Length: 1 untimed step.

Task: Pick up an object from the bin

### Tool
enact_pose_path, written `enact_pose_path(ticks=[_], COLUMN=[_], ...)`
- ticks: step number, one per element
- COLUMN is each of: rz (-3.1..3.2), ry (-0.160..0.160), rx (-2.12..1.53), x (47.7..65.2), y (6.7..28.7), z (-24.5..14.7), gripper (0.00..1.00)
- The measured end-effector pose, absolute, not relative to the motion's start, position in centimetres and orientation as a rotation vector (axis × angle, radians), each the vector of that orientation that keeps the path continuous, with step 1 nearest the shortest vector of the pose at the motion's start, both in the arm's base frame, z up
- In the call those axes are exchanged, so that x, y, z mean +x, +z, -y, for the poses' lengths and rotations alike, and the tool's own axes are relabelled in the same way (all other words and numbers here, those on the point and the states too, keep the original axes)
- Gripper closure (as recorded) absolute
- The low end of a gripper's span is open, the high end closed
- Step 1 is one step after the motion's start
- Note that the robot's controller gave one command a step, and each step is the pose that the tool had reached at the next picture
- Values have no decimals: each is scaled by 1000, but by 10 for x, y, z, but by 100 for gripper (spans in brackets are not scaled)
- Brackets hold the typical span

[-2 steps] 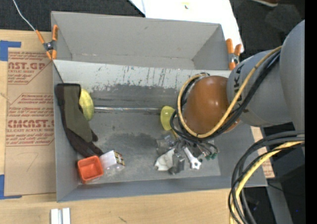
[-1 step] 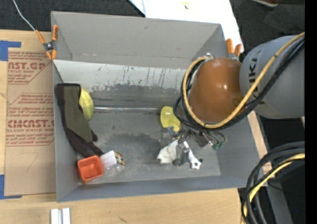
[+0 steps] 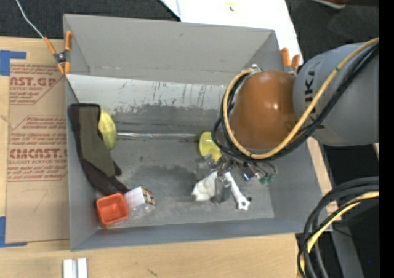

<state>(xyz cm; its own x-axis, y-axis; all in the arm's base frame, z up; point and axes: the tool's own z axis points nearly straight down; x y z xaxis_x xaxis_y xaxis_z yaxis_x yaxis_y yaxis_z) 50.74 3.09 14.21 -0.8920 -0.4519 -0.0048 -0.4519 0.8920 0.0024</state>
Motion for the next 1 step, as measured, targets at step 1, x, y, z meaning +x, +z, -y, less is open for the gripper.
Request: enact_pose_path(ticks=[1], rz=[-3051], ry=[7], rx=[-781], x=[496], y=[203], z=[-34], gripper=[100])
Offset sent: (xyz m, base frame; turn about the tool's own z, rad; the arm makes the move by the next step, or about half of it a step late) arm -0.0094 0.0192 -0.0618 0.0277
